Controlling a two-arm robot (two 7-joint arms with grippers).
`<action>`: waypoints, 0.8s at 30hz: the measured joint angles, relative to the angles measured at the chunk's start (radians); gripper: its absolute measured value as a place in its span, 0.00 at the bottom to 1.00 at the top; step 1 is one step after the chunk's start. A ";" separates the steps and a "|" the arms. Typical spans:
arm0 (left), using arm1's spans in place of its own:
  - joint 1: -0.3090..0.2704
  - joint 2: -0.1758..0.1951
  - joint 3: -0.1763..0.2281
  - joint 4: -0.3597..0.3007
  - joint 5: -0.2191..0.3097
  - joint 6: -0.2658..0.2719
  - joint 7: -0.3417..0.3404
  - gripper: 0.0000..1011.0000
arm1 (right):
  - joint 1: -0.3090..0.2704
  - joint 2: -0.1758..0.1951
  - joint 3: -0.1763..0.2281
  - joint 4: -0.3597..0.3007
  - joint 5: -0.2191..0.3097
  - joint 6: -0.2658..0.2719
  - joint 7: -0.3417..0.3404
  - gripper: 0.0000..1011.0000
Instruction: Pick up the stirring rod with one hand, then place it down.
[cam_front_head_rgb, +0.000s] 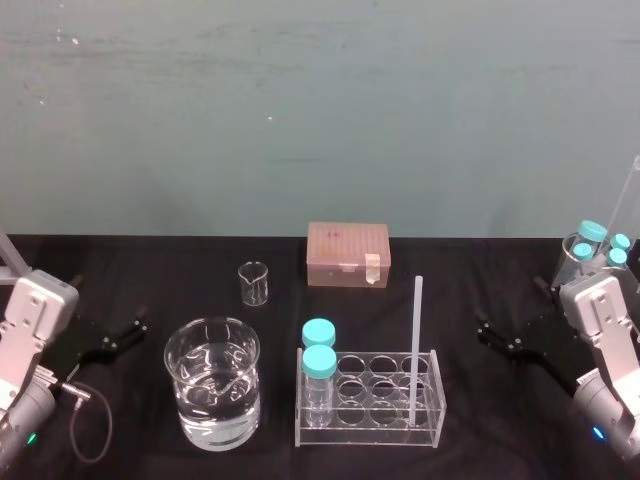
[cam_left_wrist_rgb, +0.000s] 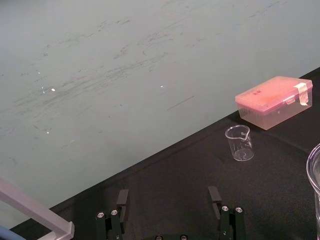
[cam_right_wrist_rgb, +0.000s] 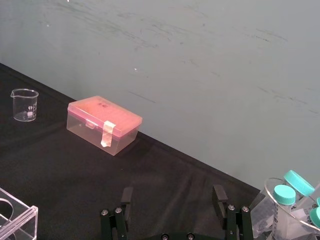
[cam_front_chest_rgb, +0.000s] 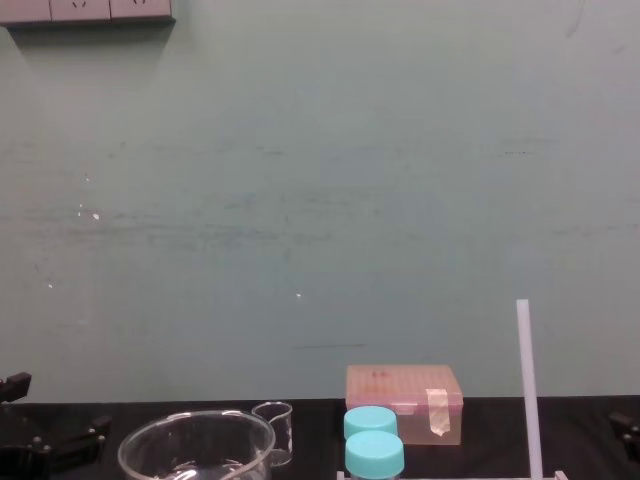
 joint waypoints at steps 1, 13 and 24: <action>0.000 0.000 0.000 0.000 0.000 0.000 0.000 0.99 | 0.000 0.000 0.000 0.000 0.000 0.000 0.000 0.99; 0.000 0.000 0.000 0.000 0.000 0.000 0.000 0.99 | 0.000 0.000 0.000 0.000 0.000 0.000 0.000 0.99; 0.000 0.000 0.000 0.000 0.000 0.000 0.000 0.99 | 0.007 -0.020 0.043 0.003 0.055 -0.001 0.023 0.99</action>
